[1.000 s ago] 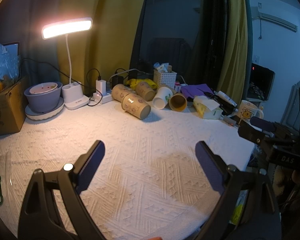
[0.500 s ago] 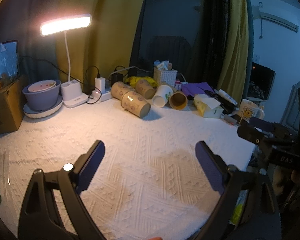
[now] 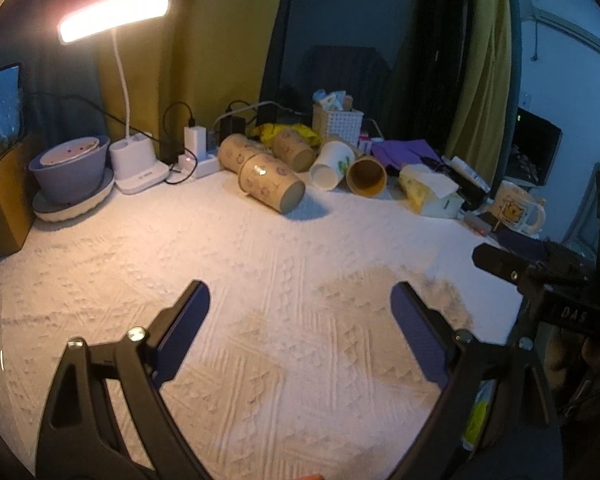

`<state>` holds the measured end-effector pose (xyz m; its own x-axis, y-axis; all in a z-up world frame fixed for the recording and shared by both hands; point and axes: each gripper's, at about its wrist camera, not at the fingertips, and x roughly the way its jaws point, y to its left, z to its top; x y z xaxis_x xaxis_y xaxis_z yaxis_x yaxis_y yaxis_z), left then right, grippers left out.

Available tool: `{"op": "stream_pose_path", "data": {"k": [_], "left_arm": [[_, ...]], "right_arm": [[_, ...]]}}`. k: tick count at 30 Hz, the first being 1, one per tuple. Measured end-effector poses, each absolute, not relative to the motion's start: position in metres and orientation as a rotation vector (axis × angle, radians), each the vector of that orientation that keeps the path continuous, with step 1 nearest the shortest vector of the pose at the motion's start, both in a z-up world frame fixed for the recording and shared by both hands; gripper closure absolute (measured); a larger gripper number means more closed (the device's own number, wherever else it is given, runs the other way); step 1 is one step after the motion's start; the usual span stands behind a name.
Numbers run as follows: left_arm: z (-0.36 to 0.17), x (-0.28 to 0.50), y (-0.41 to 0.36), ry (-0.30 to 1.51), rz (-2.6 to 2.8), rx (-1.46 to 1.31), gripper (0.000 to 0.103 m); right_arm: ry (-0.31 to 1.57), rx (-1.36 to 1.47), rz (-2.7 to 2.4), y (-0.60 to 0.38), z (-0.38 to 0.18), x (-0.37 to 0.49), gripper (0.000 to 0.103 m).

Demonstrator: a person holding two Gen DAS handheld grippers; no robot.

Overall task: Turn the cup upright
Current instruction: 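Move the left tool toward the tan flower-print cup lying on its side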

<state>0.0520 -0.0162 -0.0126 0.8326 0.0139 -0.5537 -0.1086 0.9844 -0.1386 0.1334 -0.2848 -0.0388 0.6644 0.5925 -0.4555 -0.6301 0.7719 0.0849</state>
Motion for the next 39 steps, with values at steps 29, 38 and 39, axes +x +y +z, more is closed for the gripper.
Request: {"op": "stream_pose_path", "data": {"k": [29,38,39], "left_arm": [[-0.012,0.224,0.018,0.753,0.098,-0.291,0.010],[-0.026,0.270,0.024,0.791,0.128,-0.319,0.010],[-0.027,0.275,0.025,0.793,0.133,-0.320,0.010]], "right_arm": [[0.561,-0.075,0.687,-0.246,-0.010,0.286,0.021],[0.593,-0.075,0.696,-0.232,-0.017,0.324,0.021],[0.597,-0.076,0.697,-0.231,-0.018,0.329,0.021]]}}
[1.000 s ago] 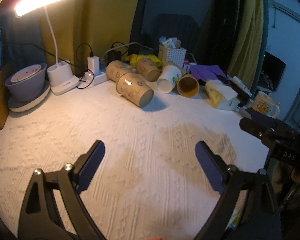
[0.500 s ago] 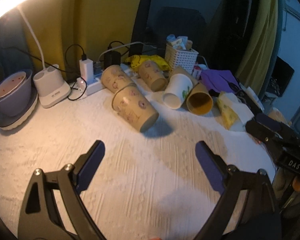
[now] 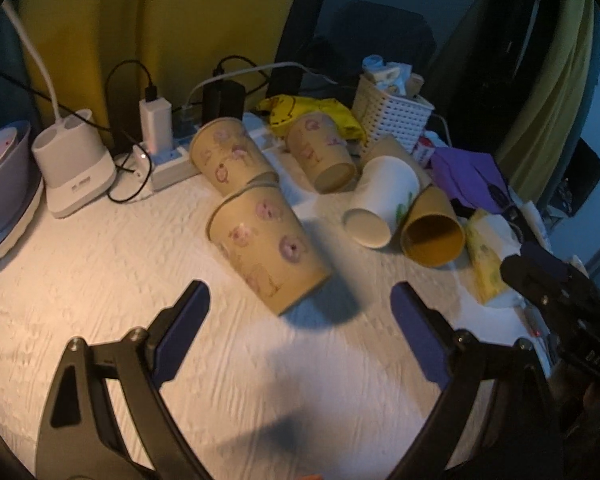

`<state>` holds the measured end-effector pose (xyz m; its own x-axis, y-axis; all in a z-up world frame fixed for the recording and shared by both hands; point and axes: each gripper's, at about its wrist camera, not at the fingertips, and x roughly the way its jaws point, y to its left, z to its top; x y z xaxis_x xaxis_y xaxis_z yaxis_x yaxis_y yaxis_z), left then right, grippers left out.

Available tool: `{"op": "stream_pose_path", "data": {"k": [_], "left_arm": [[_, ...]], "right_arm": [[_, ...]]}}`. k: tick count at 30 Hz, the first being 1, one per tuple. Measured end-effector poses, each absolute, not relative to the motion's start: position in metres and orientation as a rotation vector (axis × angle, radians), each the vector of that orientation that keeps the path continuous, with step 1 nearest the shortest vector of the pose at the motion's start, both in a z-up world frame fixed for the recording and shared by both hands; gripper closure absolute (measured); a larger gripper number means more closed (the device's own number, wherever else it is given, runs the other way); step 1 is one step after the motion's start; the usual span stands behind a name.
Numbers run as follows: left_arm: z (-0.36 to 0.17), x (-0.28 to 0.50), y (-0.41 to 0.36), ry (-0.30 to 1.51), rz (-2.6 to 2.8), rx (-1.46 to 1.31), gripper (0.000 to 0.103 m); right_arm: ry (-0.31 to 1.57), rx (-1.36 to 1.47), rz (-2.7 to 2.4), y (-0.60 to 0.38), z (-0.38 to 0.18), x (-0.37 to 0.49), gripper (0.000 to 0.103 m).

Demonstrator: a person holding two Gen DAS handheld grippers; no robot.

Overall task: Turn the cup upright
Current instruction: 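Move the left tool toward the tan flower-print cup lying on its side, then close the left gripper on the tan flower-print cup and lift it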

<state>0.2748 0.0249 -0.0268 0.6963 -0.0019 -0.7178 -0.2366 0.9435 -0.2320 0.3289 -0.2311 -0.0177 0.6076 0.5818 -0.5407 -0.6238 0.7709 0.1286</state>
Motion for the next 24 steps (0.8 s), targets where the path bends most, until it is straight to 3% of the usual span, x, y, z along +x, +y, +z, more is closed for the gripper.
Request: {"op": "stream_pose_path", "data": {"k": [20,22,24], "left_arm": [[-0.073,0.336,0.049,0.903,0.161,-0.403,0.011],[-0.078,0.338,0.049,0.914,0.158,-0.391,0.023],[-0.080,0.339,0.050,0.916,0.144,-0.404,0.027]], "right_arm": [[0.650,-0.051,0.708,-0.218,-0.037,0.384,0.021],[0.657,-0.047,0.708,-0.218,-0.038,0.385,0.021],[0.657,-0.046,0.707,-0.218,-0.038,0.385,0.021]]}}
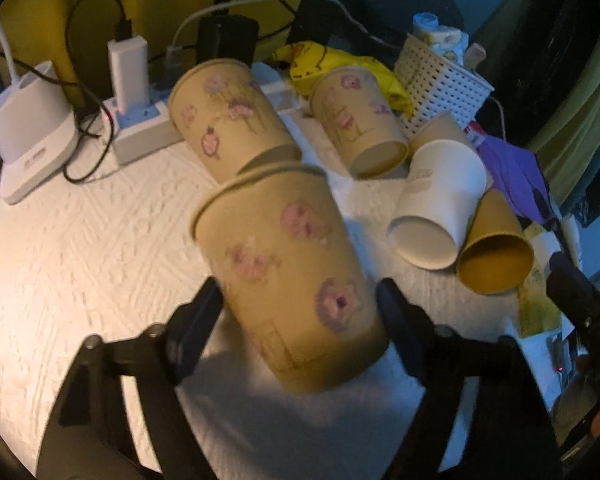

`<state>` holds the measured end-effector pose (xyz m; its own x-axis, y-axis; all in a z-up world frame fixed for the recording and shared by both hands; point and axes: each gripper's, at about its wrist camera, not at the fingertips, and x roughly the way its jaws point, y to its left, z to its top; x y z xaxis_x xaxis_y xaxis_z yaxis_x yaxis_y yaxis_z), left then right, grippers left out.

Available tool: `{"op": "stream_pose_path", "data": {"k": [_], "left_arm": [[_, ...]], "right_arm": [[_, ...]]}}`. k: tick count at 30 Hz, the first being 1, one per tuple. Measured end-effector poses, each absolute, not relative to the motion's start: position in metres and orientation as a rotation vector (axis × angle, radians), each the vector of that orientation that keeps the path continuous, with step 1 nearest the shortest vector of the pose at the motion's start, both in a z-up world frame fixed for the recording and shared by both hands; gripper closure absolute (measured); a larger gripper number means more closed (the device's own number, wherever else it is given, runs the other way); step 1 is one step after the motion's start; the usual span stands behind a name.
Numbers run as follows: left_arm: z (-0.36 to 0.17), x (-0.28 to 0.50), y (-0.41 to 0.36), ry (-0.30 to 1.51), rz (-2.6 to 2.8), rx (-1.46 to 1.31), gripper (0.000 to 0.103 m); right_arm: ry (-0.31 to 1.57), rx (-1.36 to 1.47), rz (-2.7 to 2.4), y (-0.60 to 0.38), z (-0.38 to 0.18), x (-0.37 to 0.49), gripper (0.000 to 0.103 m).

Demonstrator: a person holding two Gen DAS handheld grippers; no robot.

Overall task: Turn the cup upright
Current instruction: 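Close the left gripper on the tan flower-print cup and lift it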

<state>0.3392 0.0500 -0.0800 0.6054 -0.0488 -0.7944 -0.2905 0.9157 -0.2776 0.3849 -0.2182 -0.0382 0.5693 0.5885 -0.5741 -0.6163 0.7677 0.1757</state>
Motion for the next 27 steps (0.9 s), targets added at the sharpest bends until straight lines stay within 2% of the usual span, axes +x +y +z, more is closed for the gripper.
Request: {"op": "stream_pose_path", "data": {"k": [12,27], "left_arm": [[-0.063,0.315,0.040,0.869,0.086,-0.365,0.039],[-0.040,0.243,0.013,0.811,-0.018,-0.296,0.041]], "right_arm": [[0.649,-0.048,0.712,-0.220,-0.030,0.362,0.021],[0.628,-0.054,0.694,-0.232,-0.018,0.309,0.021]]}}
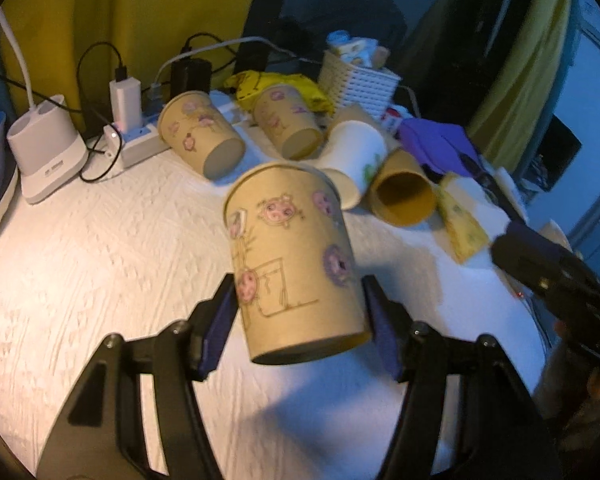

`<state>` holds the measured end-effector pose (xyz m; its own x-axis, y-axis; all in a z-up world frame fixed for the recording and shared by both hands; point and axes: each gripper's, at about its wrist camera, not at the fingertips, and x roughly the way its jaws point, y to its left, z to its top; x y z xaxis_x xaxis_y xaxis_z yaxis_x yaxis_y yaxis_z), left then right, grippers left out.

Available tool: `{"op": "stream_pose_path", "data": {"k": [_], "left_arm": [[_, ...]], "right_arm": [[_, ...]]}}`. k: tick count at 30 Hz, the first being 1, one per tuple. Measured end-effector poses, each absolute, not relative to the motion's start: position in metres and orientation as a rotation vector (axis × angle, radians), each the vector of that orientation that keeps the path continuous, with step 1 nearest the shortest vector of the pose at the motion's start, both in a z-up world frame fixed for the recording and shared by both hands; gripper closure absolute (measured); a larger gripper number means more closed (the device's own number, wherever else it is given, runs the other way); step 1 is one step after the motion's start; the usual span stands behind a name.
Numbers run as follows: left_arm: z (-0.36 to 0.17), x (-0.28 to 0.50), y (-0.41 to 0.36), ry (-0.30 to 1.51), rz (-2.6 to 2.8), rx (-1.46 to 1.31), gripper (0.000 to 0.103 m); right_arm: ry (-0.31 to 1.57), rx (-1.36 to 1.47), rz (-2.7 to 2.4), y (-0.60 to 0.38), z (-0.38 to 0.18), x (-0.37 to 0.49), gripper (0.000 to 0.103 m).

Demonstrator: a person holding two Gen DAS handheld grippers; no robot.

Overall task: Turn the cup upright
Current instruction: 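Close the left gripper on the tan flower-print cup and lift it, then grasp the cup's base with the right gripper while the left gripper holds it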

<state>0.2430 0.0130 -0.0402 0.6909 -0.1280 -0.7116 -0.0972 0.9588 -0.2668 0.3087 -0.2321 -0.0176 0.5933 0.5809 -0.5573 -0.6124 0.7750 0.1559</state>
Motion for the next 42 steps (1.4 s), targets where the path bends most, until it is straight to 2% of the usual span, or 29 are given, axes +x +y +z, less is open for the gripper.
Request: {"op": "stream_pose_path", "data": {"k": [18,42], "left_arm": [[-0.042,0.121,-0.030,0.713,-0.076,-0.163,0.040],[-0.062,0.006,-0.053,0.489,-0.132,-0.082,0.040]], "right_arm": [[0.637,-0.101,0.668,-0.245,-0.027,0.225,0.021],[0.776,0.115,0.985,-0.240,-0.041,0.122,0.021]]}}
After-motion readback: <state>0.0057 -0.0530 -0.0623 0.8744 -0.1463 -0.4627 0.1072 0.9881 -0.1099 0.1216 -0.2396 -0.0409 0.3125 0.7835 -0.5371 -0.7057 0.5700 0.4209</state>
